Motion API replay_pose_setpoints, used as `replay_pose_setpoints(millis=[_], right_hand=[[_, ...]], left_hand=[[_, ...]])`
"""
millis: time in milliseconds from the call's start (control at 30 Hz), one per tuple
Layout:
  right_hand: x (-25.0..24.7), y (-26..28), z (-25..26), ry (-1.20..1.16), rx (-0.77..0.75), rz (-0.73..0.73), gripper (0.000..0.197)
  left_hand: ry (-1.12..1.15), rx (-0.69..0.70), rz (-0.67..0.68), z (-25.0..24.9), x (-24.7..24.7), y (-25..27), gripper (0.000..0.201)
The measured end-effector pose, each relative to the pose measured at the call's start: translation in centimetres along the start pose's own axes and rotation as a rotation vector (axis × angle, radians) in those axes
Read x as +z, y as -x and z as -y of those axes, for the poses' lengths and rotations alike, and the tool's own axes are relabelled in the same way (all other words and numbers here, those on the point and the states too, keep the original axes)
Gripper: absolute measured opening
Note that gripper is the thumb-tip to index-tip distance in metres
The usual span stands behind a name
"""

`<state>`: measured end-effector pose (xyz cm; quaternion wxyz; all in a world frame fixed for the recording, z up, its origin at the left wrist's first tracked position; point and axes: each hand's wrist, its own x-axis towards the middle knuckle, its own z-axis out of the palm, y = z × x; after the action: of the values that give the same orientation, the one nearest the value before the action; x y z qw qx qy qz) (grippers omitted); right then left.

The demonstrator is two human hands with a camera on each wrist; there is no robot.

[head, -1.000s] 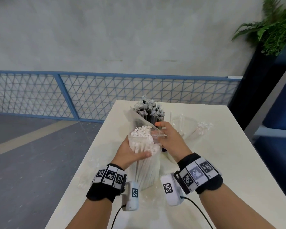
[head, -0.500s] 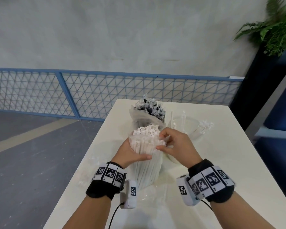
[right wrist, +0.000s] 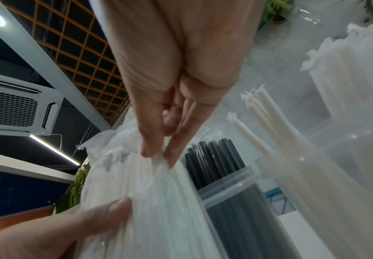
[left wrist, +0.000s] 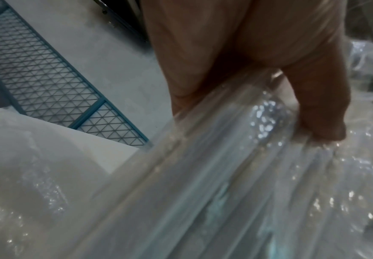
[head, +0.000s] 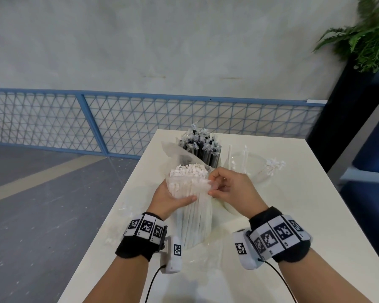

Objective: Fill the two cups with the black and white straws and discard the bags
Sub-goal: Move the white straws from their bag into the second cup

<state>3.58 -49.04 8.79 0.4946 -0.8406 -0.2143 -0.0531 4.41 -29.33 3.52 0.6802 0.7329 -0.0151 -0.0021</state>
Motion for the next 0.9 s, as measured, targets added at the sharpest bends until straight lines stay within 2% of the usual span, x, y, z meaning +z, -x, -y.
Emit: replay_pose_setpoints(millis=[133, 200, 300, 400, 433, 500, 567, 633, 733, 900], right_hand=[[0.3, -0.7, 0.1, 0.154, -0.041, -0.147, 0.026], [0.8, -0.8, 0.1, 0.225, -0.101, -0.135, 0.021], [0.9, -0.8, -0.2, 0.302, -0.128, 0.021, 0.019], [0.5, -0.7, -0.5, 0.388, -0.059, 0.214, 0.011], [0.4, -0.7, -0.4, 0.362, -0.018, 0.193, 0.013], [0.5, -0.7, 0.0, 0.261, 0.046, 0.004, 0.010], [0.6, -0.9, 0.4, 0.202, 0.027, -0.152, 0.009], [1.0, -1.0, 0.4, 0.195, 0.019, -0.128, 0.027], [1.5, -1.1, 0.0, 0.213, 0.097, -0.052, 0.056], [1.6, -0.8, -0.1, 0.157, 0.168, -0.039, 0.065]], left_hand=[[-0.027, 0.014, -0.003, -0.1, 0.0, 0.1, 0.058], [-0.018, 0.011, -0.014, 0.0, -0.1, 0.0, 0.062], [-0.019, 0.015, -0.048, 0.3, -0.4, 0.0, 0.068], [-0.026, 0.026, -0.063, 0.1, -0.7, 0.2, 0.063], [-0.022, 0.026, -0.056, 0.1, -0.7, 0.2, 0.062], [-0.013, 0.023, -0.031, 0.0, -0.7, 0.1, 0.062], [-0.014, 0.023, -0.002, -0.1, -0.5, 0.2, 0.064], [-0.013, 0.025, 0.027, -0.2, -0.4, 0.4, 0.068], [-0.006, 0.036, 0.074, -0.4, -0.2, 0.6, 0.066], [-0.017, 0.070, 0.117, -0.6, 0.2, 1.1, 0.062]])
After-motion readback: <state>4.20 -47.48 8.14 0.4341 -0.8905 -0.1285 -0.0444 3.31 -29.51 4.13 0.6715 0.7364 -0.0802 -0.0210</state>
